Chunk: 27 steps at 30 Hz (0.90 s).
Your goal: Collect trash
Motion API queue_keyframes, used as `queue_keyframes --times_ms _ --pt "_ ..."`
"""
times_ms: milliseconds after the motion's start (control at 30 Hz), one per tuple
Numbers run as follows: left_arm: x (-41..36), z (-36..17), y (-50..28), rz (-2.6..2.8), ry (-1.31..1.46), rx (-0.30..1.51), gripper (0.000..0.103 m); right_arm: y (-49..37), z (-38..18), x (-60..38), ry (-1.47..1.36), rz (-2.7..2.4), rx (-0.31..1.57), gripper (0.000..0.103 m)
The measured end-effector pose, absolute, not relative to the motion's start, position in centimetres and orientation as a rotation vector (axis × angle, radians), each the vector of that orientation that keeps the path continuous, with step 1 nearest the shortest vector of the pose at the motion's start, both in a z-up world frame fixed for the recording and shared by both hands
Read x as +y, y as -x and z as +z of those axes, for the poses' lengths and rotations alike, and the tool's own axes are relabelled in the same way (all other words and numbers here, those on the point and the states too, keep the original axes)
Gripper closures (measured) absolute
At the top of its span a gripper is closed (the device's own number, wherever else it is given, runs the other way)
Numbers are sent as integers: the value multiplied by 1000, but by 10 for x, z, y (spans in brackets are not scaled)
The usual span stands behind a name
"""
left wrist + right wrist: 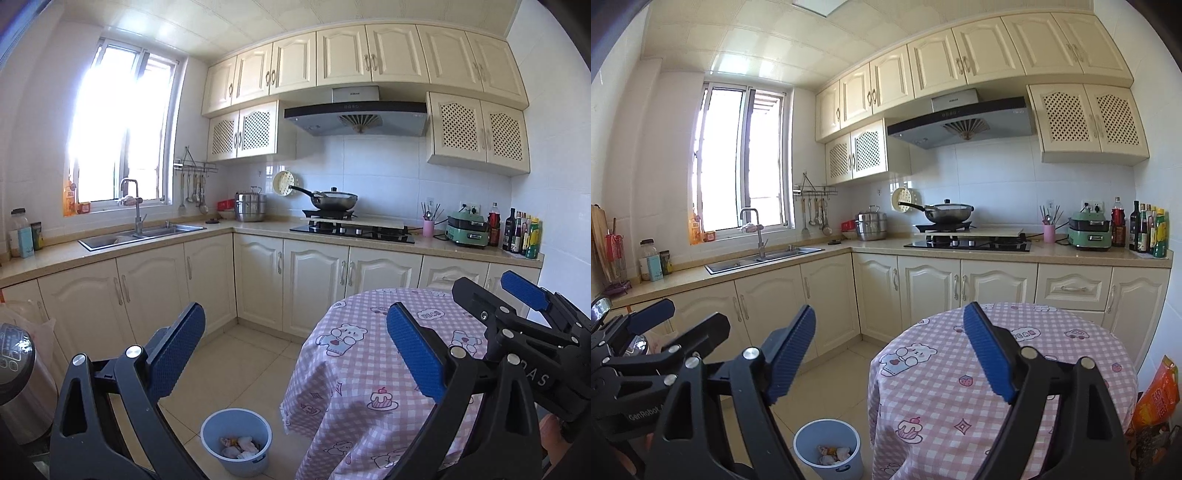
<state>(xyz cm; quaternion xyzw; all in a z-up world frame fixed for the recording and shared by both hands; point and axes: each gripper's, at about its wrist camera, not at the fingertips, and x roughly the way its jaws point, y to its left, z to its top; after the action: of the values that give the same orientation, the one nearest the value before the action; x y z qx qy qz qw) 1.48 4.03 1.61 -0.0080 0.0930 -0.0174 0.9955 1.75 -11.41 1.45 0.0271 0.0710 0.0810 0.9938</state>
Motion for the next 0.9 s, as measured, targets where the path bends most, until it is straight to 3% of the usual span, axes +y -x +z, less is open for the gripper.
queue_keyframes --times_ms 900 --pt "24 20 -1 -35 -8 146 8 19 22 -135 -66 109 47 19"
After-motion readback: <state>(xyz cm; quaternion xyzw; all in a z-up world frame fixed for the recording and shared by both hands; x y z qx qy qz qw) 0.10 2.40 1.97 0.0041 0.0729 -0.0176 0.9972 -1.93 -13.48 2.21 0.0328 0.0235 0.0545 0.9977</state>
